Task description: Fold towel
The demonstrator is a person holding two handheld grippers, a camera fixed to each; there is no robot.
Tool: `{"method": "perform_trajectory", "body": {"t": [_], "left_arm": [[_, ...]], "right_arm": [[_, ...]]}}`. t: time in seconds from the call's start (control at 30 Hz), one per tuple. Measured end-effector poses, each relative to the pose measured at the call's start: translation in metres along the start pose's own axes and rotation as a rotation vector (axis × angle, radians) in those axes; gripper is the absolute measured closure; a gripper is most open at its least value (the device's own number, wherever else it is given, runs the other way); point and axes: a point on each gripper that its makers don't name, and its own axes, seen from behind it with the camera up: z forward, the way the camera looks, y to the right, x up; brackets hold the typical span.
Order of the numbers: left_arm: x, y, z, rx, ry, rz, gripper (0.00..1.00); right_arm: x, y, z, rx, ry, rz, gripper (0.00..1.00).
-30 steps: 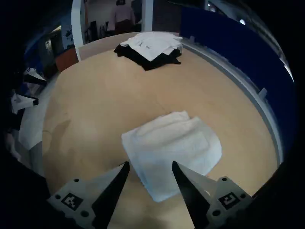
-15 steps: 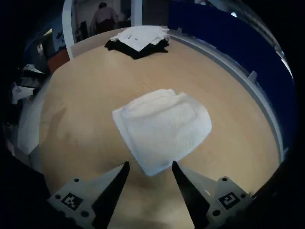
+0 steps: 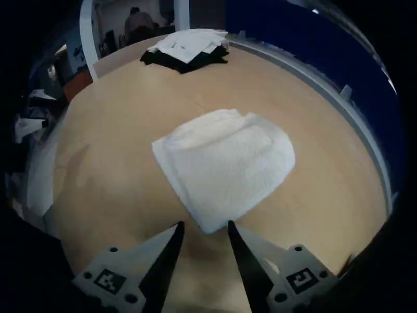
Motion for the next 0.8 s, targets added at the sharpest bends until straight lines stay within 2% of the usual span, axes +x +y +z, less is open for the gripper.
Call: {"method": "perform_trajectory", "body": {"t": [0.17, 0.4, 0.53, 0.8], "left_arm": [[-0.0003, -0.0005, -0.0011, -0.001, 0.001, 0.002, 0.0], [-0.0023, -0.0001, -0.0009, -0.001, 0.001, 0.004, 0.0], [-0.0028, -0.0001, -0.0009, -0.002, 0.0, 0.004, 0.0], [-0.0007, -0.0001, -0.0035, -0.003, 0.002, 0.006, 0.0]], "right_arm": [[-0.0013, 0.003, 0.0015, -0.005, -0.005, 0.021, 0.55], [-0.0011, 0.0051, 0.0032, -0.006, -0.003, 0.036, 0.88], [-0.0004, 0.0059, 0.0029, -0.011, 0.002, 0.033, 0.94], [0.0063, 0.008, -0.0019, -0.029, 0.023, 0.004, 0.96]]}}
